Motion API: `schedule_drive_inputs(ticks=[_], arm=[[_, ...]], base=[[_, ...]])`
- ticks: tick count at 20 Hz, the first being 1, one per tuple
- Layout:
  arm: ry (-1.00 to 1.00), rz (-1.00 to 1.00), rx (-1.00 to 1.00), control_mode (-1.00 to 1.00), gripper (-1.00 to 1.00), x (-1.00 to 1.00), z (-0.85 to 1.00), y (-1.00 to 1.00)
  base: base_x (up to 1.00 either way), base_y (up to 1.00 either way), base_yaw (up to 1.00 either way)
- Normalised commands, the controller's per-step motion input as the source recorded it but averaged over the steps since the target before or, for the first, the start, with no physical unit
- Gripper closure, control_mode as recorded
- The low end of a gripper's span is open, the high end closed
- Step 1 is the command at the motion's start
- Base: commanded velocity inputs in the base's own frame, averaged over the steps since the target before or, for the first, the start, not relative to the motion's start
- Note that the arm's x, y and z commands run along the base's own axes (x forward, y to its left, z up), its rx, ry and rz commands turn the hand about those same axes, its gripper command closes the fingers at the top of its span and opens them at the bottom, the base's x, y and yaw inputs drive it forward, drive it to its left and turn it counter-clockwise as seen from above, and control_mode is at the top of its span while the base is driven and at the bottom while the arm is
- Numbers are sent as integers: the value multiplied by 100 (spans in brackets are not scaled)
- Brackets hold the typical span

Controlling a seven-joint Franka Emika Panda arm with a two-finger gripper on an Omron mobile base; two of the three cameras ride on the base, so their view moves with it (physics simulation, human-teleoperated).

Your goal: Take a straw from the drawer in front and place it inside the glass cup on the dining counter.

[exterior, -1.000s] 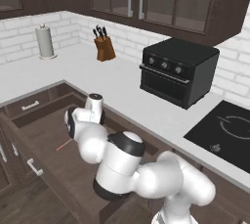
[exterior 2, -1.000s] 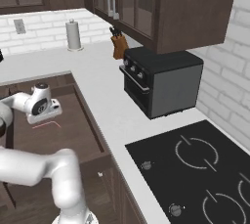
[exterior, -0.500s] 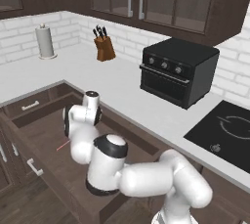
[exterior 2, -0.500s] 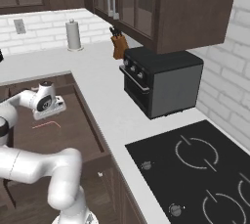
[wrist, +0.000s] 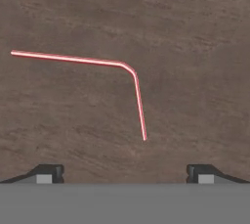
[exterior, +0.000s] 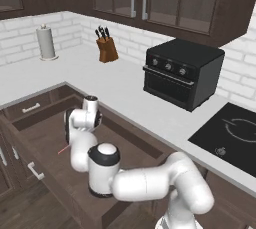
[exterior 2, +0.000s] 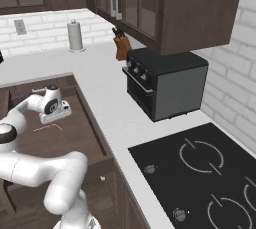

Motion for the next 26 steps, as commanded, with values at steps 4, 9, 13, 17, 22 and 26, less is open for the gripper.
schedule_drive_inputs(ticks=[4,9,13,17,22,26], arm=[[0,0,-2,-100,-100,0,-31,25],[0,0,-1,-100,-100,22,-31,11],[0,0,-2,-100,-100,24,-29,0],[0,0,-3,-100,-100,12,-26,0],[0,0,-2,-100,-100,11,-33,0],[0,0,-2,-100,-100,24,-37,0]], base=[[0,0,0],[0,0,0],[0,0,0],[0,0,0],[0,0,0],[0,0,0]])
